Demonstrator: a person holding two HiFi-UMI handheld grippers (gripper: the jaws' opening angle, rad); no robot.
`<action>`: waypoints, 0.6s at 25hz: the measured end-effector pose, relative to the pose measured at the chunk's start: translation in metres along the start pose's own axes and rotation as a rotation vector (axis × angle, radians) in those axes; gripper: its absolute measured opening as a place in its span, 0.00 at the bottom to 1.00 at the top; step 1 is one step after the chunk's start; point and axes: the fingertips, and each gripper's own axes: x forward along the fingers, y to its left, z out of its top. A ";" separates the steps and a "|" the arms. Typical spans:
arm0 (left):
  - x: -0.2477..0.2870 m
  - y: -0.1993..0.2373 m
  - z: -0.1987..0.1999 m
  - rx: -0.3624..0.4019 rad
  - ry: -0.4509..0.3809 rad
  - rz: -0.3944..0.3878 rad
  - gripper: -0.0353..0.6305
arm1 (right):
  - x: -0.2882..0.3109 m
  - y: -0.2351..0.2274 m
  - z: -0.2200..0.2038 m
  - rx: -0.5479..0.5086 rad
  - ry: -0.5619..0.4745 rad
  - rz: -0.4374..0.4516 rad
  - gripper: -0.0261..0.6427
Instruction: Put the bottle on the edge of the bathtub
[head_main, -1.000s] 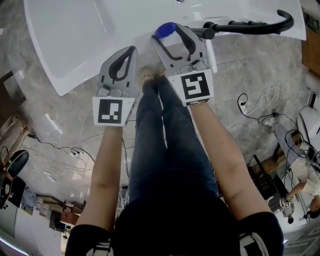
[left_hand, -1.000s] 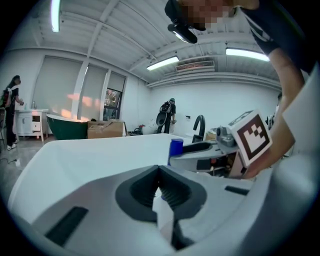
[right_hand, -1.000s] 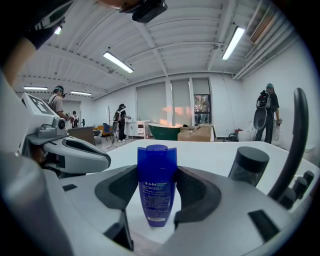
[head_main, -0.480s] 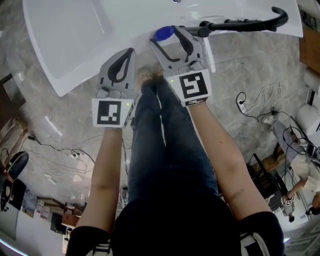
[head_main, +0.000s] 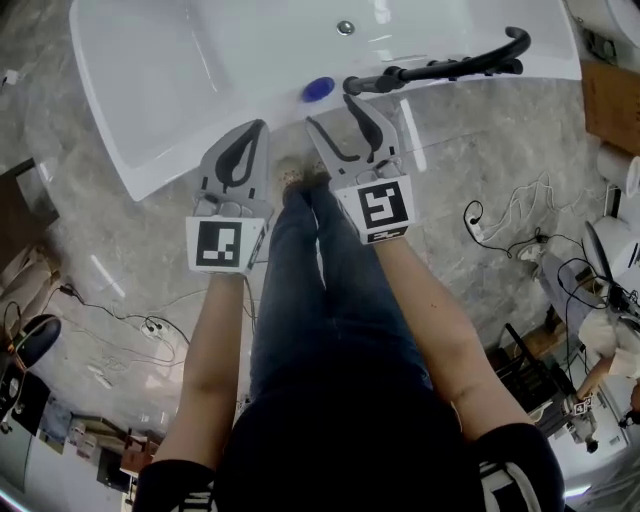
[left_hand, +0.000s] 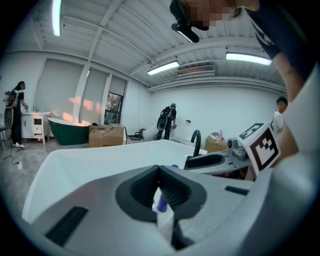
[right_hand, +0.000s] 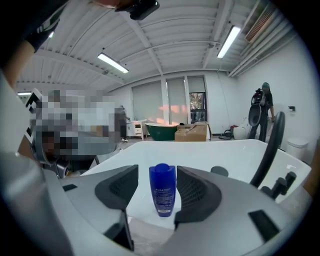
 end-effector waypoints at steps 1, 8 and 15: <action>-0.004 -0.001 0.005 0.002 -0.003 0.001 0.05 | -0.008 -0.001 0.009 0.010 -0.009 -0.018 0.39; -0.035 -0.016 0.077 0.041 -0.107 0.026 0.05 | -0.064 -0.019 0.094 0.031 -0.131 -0.138 0.09; -0.058 -0.018 0.178 0.104 -0.285 0.074 0.05 | -0.092 -0.041 0.184 0.021 -0.212 -0.229 0.06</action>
